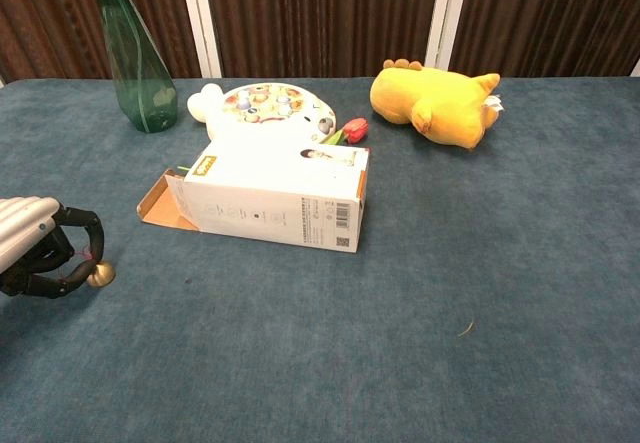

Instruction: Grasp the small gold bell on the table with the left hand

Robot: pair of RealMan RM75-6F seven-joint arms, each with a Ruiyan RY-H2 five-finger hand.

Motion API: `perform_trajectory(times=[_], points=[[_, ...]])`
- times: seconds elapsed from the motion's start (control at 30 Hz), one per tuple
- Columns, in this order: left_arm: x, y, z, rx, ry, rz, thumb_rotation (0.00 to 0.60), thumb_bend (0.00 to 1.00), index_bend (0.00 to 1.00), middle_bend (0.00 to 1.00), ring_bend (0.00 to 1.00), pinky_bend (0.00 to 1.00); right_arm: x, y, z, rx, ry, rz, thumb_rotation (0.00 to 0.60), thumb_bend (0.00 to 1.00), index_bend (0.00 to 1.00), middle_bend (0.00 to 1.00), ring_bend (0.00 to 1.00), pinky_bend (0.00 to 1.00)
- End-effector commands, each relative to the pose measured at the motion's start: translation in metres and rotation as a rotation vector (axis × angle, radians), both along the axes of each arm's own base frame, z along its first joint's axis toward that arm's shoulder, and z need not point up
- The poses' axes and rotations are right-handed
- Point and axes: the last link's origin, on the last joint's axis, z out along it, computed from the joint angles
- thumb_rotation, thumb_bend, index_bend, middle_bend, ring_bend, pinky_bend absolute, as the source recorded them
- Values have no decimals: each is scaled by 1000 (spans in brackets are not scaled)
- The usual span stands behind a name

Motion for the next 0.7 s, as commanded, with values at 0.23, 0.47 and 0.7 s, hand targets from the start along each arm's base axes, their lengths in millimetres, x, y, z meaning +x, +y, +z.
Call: perform_trajectory(times=[0.23,0.47,0.7], points=[[2,-5,7,-11,-4,12,600,444,205,1000,1000,1000,0,0,-1,-4,-7,6,600,241,0,0,0,0],[3,-23,33,26,-18,-27,600,442,120,1000,1000,1000,1,1,-1,-2,-8,11,600,241,0,0,0,0],[-5,-89,129,144,-99,-83,600,431,138,350,329,410,0,0,1,-19,-3,7,600,241,0,0,0,0]])
